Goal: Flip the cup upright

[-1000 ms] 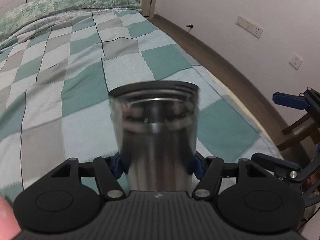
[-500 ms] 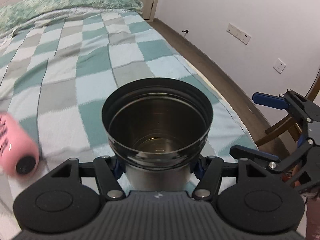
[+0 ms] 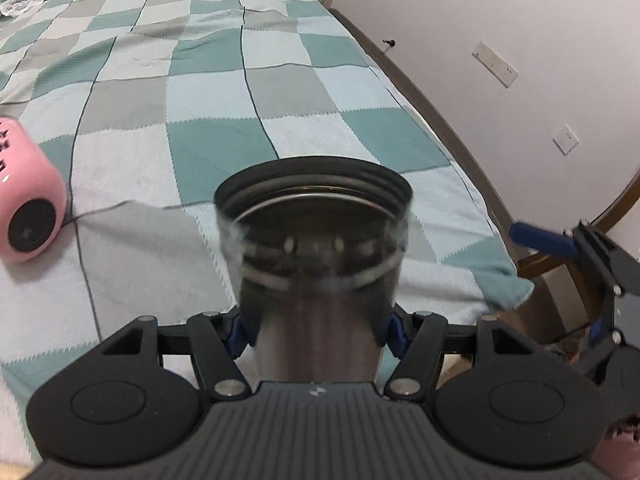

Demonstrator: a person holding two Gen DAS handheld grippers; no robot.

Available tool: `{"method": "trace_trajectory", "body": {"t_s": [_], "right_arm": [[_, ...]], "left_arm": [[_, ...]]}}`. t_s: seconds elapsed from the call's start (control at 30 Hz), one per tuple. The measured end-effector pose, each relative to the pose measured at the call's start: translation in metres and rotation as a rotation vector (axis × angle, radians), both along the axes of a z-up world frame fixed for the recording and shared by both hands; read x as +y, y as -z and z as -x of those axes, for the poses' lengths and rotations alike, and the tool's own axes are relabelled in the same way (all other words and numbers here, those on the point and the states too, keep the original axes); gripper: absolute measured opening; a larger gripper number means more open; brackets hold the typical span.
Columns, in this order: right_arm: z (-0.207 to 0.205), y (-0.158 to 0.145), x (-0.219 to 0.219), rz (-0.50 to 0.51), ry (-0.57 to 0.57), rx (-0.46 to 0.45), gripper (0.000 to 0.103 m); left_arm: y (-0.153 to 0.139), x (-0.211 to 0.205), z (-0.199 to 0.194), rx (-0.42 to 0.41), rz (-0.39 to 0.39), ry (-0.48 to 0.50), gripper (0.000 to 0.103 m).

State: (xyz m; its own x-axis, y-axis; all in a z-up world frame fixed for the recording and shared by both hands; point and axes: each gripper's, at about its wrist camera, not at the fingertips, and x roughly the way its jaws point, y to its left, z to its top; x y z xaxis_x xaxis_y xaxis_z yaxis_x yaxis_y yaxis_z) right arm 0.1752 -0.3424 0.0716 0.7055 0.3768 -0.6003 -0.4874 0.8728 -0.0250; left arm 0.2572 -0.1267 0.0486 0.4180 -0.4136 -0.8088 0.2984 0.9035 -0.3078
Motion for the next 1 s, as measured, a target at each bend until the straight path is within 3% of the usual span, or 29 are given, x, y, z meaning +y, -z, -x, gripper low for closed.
{"method": "trace_trajectory", "body": {"t_s": [0.13,0.2,0.23,0.4,0.73,1.0], "right_arm": [[-0.009,0.007,-0.003,-0.009,0.015,0.013,0.103],[-0.013,0.008,-0.003,-0.008,0.020,0.015,0.103],[-0.015,0.008,-0.003,-0.009,0.020,0.015,0.103],[-0.018,0.004,0.002,-0.017,0.020,0.006,0.103],[-0.014,-0.021,0.049,-0.034,0.006,-0.011,0.103],[-0.025,-0.018,0.104,-0.021,0.068,0.035,0.103]], "left_arm": [[0.006,-0.010,-0.009,-0.045,-0.059,-0.002,0.070],[0.008,-0.011,-0.010,-0.071,-0.088,-0.007,0.099],[0.008,-0.009,-0.009,-0.089,-0.093,-0.013,0.103],[-0.002,0.005,0.001,-0.150,-0.087,-0.025,0.103],[-0.050,0.078,0.057,-0.434,-0.126,-0.080,0.103],[-0.044,0.144,0.073,-0.477,-0.152,-0.128,0.103]]}}
